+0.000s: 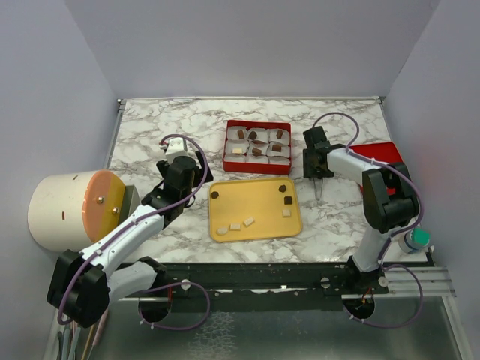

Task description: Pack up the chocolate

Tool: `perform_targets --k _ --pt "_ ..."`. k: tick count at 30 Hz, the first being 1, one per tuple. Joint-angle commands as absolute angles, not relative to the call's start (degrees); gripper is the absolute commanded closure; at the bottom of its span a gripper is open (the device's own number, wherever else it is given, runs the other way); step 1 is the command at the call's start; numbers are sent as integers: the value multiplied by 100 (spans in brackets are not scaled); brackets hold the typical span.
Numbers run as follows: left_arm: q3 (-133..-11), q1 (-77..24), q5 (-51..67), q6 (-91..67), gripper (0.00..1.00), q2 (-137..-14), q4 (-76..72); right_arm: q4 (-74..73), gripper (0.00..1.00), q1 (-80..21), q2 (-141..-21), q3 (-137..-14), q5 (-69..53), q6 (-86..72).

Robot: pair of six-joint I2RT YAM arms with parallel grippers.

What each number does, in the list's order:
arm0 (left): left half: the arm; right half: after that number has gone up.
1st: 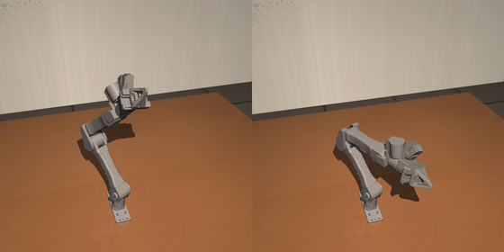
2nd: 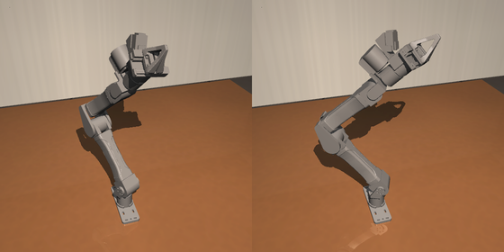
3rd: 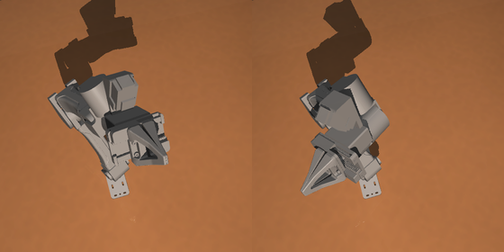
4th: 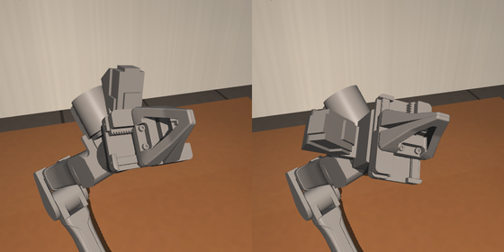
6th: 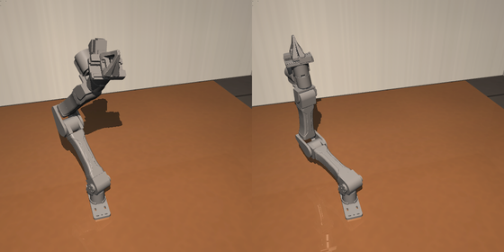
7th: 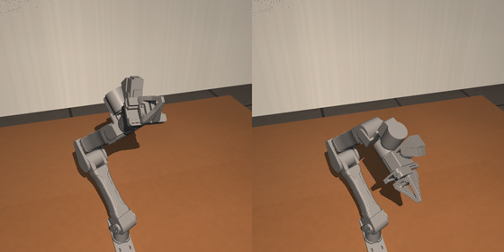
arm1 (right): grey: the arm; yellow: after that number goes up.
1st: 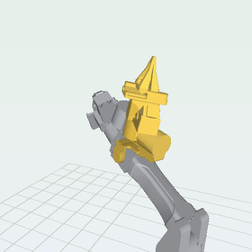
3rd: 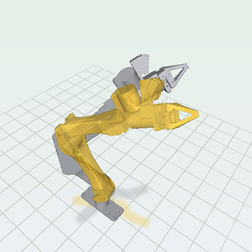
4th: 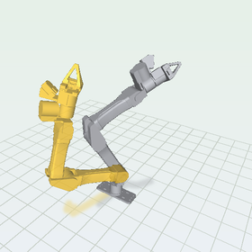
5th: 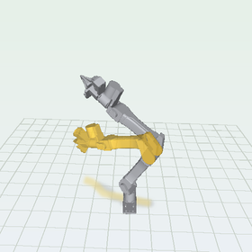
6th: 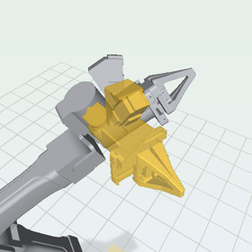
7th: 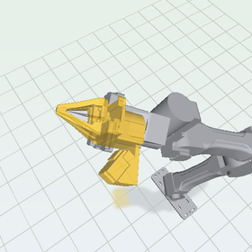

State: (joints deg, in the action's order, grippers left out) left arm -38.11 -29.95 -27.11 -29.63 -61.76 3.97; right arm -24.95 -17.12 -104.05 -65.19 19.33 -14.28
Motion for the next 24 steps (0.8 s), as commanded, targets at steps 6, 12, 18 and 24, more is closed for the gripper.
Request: perform_targets --k 6,12,18,24 --pt "-3771 -2953 -2576 -3015 2 -6155 359 -2668 42 -1696 -10141 -6777 1634 -1448" --pt "-3814 -2953 -2600 -3044 2 -6243 326 -2801 42 -1696 -9848 -6997 1579 -1458" --pt "-4121 -2953 -2575 -3182 3 -6589 376 -2904 42 -1696 -9875 -7396 1564 -1400" --pt "-4478 -2953 -2691 -3228 4 -7068 228 -2862 44 -1696 -10368 -7903 1395 -1363"
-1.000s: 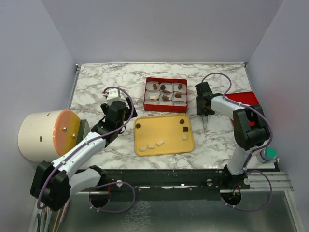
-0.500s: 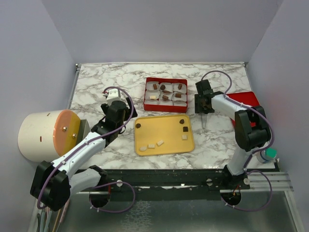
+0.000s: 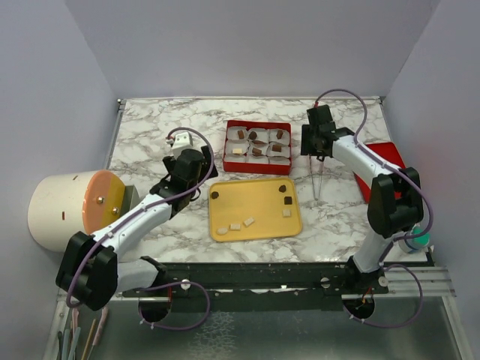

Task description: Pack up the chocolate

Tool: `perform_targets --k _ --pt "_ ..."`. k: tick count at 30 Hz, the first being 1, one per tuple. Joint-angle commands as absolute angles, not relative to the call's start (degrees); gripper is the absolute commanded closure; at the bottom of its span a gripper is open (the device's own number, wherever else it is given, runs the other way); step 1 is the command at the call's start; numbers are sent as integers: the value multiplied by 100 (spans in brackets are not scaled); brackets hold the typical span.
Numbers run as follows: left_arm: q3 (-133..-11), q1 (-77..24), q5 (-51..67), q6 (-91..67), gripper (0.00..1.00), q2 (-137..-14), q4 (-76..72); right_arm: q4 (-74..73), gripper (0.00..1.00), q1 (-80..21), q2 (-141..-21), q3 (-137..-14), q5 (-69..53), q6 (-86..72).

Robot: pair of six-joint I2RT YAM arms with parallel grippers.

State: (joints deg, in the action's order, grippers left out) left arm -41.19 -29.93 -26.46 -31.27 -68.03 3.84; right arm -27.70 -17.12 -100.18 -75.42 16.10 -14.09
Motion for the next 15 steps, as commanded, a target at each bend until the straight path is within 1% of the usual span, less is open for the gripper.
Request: perform_targets --k 1,10,15 --pt "-4525 -2953 -2730 -3221 4 -7156 183 -2865 44 -1696 -10465 -8018 1392 -1342" --pt "-4856 -2944 -3231 -3139 5 -8162 -386 -3017 45 -1696 -11573 -9182 1289 -1248" --pt "-5048 -2928 -3256 -3109 5 -8705 -745 -3019 45 -1696 -11976 -9622 1262 -1172"
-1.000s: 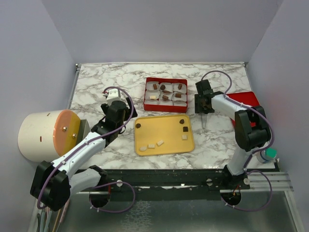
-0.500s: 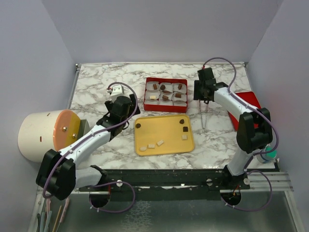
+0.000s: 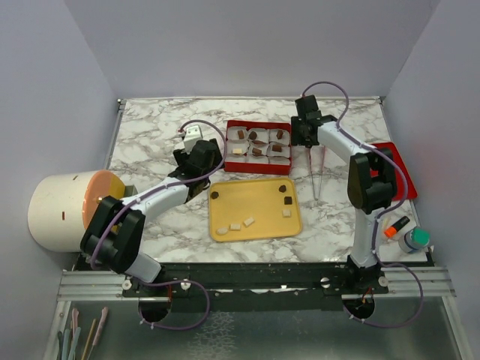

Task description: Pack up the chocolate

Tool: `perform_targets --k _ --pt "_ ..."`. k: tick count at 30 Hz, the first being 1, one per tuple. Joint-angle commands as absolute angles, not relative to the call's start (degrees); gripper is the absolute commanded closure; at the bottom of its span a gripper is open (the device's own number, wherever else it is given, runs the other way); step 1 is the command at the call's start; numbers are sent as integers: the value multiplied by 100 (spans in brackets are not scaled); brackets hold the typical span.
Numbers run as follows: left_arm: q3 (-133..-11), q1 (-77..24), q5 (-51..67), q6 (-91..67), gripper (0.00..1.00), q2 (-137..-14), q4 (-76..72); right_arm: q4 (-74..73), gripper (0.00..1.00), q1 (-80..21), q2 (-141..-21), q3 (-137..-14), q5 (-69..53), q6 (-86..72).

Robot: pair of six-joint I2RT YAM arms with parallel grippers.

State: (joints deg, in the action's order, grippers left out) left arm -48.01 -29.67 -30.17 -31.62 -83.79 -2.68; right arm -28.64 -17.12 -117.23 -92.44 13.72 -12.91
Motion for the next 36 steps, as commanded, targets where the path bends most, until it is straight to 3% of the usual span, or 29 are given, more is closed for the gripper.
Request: perform_targets --k 1,12,36 --pt "-5107 -2920 -3237 -3097 5 -8814 -778 -3043 45 -1696 -12052 -9713 1257 -1162" --pt "-5326 -2868 -3035 -3219 5 -9532 -929 -3259 45 -1696 -12786 -10550 1016 -1047" --pt "-4887 -2830 -2978 -3508 6 -9405 -1013 -3732 45 -1696 -13742 -12300 688 -861"
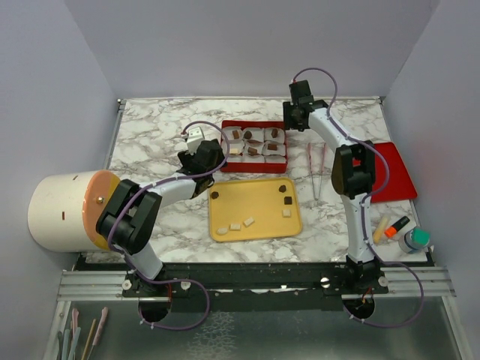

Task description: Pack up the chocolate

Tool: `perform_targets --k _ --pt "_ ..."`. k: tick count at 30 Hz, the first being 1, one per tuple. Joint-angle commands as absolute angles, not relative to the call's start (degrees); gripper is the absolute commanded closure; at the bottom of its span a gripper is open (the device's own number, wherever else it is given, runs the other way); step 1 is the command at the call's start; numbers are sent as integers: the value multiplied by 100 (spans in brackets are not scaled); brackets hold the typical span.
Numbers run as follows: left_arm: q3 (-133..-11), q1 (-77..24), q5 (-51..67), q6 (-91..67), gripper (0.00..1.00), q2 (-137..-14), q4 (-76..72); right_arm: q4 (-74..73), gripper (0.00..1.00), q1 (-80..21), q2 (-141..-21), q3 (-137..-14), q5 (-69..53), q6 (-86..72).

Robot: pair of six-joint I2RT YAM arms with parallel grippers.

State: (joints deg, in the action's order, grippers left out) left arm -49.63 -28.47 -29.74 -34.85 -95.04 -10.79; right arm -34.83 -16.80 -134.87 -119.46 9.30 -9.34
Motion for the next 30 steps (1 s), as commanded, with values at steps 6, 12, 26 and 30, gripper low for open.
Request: perform_targets --k 6,12,26,30 --pt "-4862 -2830 -2894 -3582 6 -9425 -1020 -3816 45 -1696 -13922 -12614 602 -847" --pt "-4803 -2830 -2799 -3688 6 -9396 -1013 -3878 45 -1696 -14101 -12897 470 -845" --pt "-4754 -2830 -2909 -3719 6 -9002 -978 -3636 45 -1696 -13876 -12872 690 -851" --pt "-4874 -2830 -3083 -3511 4 -8717 -987 -3614 45 -1696 -13581 -12897 1073 -834"
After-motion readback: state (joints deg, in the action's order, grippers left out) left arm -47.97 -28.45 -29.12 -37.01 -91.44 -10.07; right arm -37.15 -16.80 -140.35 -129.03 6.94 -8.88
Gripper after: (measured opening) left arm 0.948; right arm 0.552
